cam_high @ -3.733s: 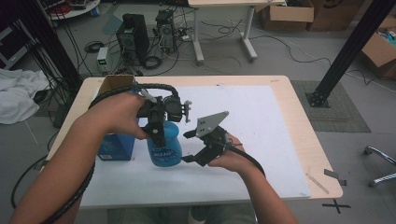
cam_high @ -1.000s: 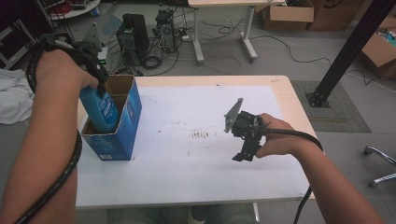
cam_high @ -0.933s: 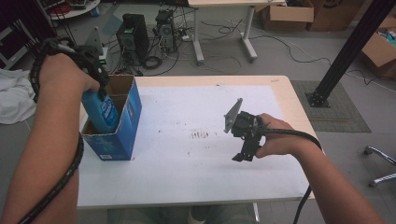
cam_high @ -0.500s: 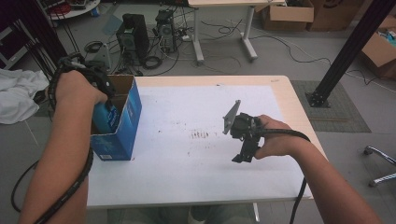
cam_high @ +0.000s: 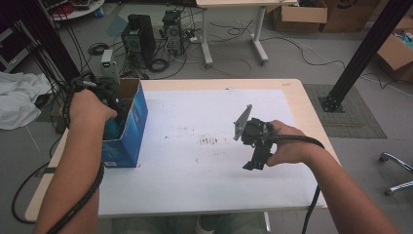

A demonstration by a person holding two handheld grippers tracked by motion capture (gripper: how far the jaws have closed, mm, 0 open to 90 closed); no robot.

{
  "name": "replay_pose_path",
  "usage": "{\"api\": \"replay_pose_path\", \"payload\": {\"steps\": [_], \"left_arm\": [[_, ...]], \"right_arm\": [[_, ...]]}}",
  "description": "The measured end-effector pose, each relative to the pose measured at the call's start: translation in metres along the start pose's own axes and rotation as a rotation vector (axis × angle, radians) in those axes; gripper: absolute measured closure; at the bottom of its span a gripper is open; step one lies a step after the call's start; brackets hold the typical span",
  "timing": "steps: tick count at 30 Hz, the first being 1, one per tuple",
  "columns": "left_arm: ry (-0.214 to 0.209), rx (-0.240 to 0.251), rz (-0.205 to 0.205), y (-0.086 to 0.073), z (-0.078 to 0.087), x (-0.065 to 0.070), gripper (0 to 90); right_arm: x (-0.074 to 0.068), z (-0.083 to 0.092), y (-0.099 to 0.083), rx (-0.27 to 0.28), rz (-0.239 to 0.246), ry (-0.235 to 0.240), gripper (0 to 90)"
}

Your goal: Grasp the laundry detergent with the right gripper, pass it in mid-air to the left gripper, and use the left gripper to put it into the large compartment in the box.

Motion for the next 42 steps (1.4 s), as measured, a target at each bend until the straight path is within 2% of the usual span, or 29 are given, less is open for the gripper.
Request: {"api": "replay_pose_path", "payload": {"steps": [4, 13, 17, 20, 23, 24, 27, 34, 39, 42], "left_arm": [[0.015, 0.007, -0.009, 0.001, -0.003, 0.003, 38.1], [0.001, -0.005, -0.007, 0.004, -0.017, 0.002, 38.1], [-0.014, -0.005, -0.004, 0.004, -0.018, 0.0, 38.1], [-0.006, -0.024, -0.007, 0.005, -0.018, 0.001, 37.9], [-0.002, -0.007, -0.008, 0.004, -0.019, 0.002, 37.8], [-0.004, -0.014, -0.016, 0.004, -0.018, 0.002, 37.7], [-0.008, 0.009, -0.007, 0.003, -0.019, 0.002, 37.8], [-0.005, 0.019, -0.01, 0.002, -0.017, 0.002, 37.1], [0.002, 0.044, -0.022, 0.001, -0.008, 0.005, 32.0], [0.023, 0.057, -0.033, 0.0, -0.003, 0.007, 30.4]], "right_arm": [[0.0, -0.002, -0.001, 0.001, -0.004, 0.002, 0.0], [0.0, -0.003, -0.002, 0.004, -0.009, 0.002, 0.0], [0.001, -0.005, -0.003, 0.006, -0.013, 0.005, 0.0], [0.001, -0.006, -0.003, 0.013, -0.015, 0.005, 0.0], [0.001, -0.007, -0.003, 0.016, -0.014, 0.006, 0.0], [0.002, -0.008, -0.003, 0.015, -0.014, 0.007, 0.0], [0.002, -0.007, -0.003, 0.016, -0.017, 0.007, 0.0], [0.002, -0.005, -0.002, 0.021, -0.015, 0.003, 0.0], [0.002, -0.005, 0.0, 0.021, -0.011, 0.004, 0.0], [0.002, -0.005, 0.001, 0.023, -0.01, 0.003, 0.0]]}}
Point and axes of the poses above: each handheld gripper's, and its own axes: z roughly backward along the jaws, y roughly out of its top, x roughly to its right, the point moved 2 cm from there along -z, roughly forward along the jaws, and after that the axes turned 14 degrees about z, right-handed, at the moved point
